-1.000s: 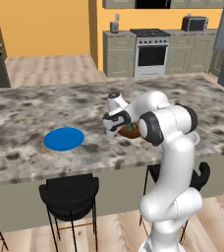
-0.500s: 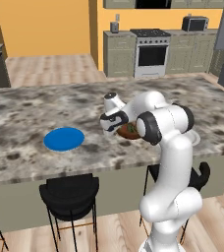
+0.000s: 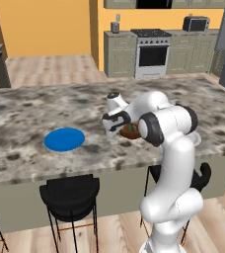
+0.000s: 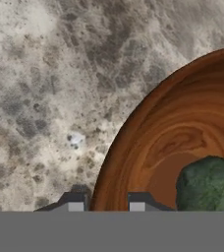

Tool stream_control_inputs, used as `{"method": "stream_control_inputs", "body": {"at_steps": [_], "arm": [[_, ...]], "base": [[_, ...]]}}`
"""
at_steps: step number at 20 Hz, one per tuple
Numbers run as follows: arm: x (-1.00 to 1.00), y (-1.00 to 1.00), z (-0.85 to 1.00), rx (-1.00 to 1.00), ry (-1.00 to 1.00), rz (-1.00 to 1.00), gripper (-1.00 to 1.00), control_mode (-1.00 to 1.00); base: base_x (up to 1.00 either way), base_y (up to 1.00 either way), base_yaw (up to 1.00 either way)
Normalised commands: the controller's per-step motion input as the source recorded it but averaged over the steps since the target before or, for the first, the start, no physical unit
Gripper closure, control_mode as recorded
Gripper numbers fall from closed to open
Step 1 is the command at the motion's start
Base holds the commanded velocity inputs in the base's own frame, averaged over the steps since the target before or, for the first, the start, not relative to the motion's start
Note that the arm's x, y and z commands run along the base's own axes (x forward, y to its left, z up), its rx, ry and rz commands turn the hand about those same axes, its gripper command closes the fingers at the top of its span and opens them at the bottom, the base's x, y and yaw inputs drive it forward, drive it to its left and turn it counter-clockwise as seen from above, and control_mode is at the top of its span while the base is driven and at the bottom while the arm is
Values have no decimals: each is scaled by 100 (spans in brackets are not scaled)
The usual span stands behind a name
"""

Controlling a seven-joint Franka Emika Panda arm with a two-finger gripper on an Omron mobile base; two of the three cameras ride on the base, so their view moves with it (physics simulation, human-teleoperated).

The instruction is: Pick the chicken drumstick and broccoli from their plates and place them in the bowl. Then put the bowl in the fridge.

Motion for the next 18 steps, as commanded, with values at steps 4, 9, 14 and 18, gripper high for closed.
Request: {"method": "stream_control_inputs", "body": {"at_steps": [4,9,14,18], "arm": [[-27,-2,27,0,-6,10,100,-100],[-47,-2,35,0,-10,20,100,-100],[-54,-6,34,0,-11,24,100,-100],[-49,-8,43,0,0,27,100,-100]], "base": [[0,0,0],[0,0,0],[0,0,0],[0,0,0]]}}
